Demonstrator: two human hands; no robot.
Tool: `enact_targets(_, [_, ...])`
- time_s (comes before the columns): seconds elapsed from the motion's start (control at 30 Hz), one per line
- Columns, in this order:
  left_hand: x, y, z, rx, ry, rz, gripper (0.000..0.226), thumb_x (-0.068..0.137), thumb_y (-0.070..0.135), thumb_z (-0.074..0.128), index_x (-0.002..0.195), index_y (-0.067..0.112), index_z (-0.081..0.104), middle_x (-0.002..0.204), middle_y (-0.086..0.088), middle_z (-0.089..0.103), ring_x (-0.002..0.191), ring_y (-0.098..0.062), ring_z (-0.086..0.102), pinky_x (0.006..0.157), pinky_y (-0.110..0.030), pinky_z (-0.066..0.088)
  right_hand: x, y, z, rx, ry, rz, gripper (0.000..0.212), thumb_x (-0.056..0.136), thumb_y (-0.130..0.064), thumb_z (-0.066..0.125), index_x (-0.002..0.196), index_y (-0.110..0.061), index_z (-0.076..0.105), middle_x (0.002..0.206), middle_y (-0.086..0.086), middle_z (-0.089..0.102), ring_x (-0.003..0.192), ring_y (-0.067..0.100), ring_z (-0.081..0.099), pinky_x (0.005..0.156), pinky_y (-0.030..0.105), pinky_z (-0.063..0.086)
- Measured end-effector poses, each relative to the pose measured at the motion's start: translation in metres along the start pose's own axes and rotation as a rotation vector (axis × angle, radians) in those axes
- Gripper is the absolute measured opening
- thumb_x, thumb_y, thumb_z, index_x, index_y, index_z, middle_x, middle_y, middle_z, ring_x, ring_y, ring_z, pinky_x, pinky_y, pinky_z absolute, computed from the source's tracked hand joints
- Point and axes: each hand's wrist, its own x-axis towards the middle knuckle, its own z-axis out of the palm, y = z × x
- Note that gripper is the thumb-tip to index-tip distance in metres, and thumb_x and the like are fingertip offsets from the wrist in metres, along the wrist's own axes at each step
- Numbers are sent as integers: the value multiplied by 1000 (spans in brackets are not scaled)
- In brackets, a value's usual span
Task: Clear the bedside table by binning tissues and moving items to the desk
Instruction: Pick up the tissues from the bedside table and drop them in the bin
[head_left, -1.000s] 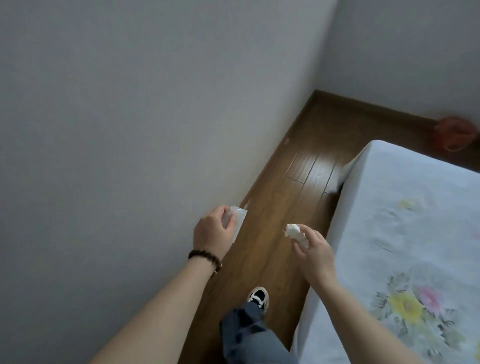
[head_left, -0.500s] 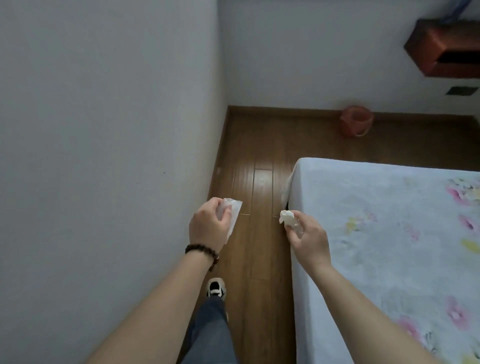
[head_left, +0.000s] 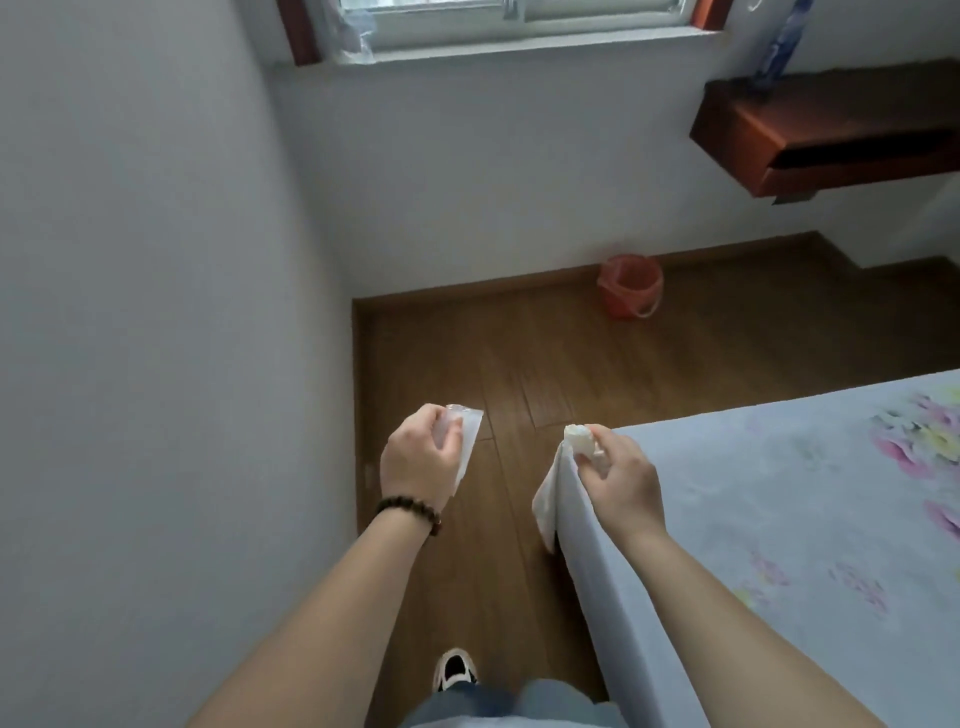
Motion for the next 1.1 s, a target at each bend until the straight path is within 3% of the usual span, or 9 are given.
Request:
enact_targets(0.13, [85,13,32,-10,-57,53,17,90,30,56,86,15,62,74,3,63,67,-12,58,57,-23,43,70,1,6,-19,58,64,31,87,-16,63,117,-22,61,108,-1,63,93,17,59,75,24,46])
enact_targets(0.2, [123,17,52,-9,-84,72,17,90,30,56,85,15,62,74,4,62,67,-12,57,56,-20,40,106,6,9,-14,78,103,30,87,-16,63,116,-22,62,106,0,63,90,19,59,72,26,46])
enact_targets(0.4, [259,38,142,29,-151,139,17,89,29,57,87,13,62,77,1,63,69,-16,59,61,-33,51,249,36,19,14,174,169,26,87,-16,64,112,-21,63,102,1,62,89,21,58,74,34,53])
enact_targets(0.57, [371,83,221,78,-225,213,17,89,29,59,87,13,62,77,2,63,69,-14,58,60,-26,43,372,66,2,-7,231,275,29,89,-23,63,117,-21,61,108,-1,62,88,12,56,68,19,46])
enact_targets(0.83, [515,175,351,83,-318,276,17,89,31,56,88,15,61,76,3,63,68,-14,57,60,-27,46,529,104,-58,-34,325,411,31,88,-25,64,119,-21,60,109,-1,61,91,17,59,76,32,58])
enact_targets(1.1, [611,208,472,85,-429,270,17,89,33,55,88,16,60,74,6,59,67,-12,56,62,-26,45,638,165,-74,-57,335,528,35,88,-28,63,122,-20,59,113,-2,61,91,13,59,71,21,53])
